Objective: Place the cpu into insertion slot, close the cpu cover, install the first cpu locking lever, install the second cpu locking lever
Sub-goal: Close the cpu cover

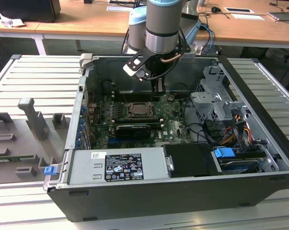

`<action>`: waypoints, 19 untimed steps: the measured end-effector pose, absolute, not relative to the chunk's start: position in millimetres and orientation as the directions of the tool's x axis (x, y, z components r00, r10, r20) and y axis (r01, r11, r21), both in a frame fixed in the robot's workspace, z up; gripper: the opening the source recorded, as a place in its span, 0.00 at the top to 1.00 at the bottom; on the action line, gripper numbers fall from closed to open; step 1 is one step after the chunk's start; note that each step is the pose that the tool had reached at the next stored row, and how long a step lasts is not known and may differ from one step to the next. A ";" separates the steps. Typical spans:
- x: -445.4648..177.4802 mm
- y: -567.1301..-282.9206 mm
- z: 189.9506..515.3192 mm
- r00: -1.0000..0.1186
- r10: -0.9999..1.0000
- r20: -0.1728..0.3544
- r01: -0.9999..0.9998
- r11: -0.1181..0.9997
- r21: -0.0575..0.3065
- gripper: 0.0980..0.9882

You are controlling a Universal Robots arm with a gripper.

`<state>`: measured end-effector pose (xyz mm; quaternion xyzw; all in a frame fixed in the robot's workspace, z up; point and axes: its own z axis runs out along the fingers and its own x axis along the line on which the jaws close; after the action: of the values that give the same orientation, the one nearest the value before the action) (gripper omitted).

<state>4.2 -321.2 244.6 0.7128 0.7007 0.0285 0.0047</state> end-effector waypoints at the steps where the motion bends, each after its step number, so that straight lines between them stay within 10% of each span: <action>1: 4.0 -321.2 244.6 0.016 0.999 0.034 0.999 -0.018 0.047 0.99; 19: -13.0 -321.2 241.5 0.016 0.999 0.034 0.999 -0.018 0.047 0.99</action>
<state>-13.0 -321.2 241.5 0.7129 0.7007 0.0285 0.0047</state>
